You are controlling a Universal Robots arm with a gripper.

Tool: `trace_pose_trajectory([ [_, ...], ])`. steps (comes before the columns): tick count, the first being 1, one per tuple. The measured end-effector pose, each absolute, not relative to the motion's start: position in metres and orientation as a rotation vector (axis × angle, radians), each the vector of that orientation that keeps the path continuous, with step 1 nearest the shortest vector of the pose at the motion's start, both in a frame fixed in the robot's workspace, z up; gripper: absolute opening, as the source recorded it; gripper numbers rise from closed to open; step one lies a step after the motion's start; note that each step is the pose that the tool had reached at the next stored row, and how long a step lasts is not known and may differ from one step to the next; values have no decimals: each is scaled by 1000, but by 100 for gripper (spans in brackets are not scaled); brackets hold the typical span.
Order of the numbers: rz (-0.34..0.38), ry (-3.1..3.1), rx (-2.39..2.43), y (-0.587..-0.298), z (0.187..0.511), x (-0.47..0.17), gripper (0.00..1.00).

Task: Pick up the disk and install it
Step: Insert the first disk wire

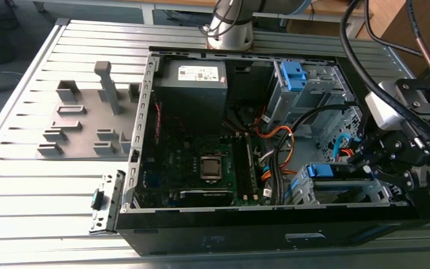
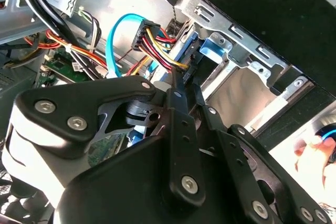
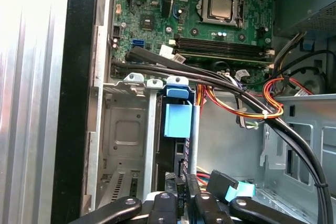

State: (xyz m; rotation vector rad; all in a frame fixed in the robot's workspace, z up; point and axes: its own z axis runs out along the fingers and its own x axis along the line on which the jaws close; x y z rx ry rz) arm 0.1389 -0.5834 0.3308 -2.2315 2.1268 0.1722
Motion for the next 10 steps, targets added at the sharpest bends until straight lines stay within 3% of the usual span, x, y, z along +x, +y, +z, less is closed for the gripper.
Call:
trace_pose_trajectory([
  [10,176,2137,-2216,-582,333,139,19],
])
